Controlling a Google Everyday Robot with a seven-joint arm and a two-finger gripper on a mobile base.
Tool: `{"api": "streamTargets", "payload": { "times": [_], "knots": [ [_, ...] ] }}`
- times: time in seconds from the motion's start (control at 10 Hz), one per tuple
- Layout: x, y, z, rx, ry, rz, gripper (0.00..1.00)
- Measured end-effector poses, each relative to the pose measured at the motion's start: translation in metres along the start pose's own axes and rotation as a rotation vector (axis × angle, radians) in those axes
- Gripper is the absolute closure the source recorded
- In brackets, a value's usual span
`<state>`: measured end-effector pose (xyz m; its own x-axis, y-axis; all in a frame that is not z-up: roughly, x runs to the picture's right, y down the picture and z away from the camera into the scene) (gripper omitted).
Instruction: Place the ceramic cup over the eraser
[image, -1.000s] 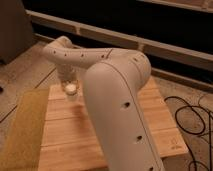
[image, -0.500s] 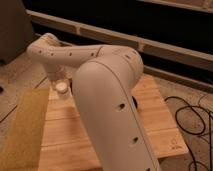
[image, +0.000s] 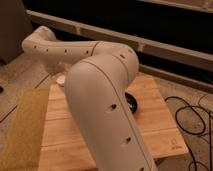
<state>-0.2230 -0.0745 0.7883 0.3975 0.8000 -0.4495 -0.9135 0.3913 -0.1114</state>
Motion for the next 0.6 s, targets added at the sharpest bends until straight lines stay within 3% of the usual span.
{"api": "streamTargets", "payload": {
  "times": [0.4,0.6],
  "knots": [
    [-0.04,-0.028,0.018,0.012,-0.007,-0.03,1.0],
    [-0.053,-0.031,0.025,0.005,-0.008,-0.052,1.0]
  ]
}}
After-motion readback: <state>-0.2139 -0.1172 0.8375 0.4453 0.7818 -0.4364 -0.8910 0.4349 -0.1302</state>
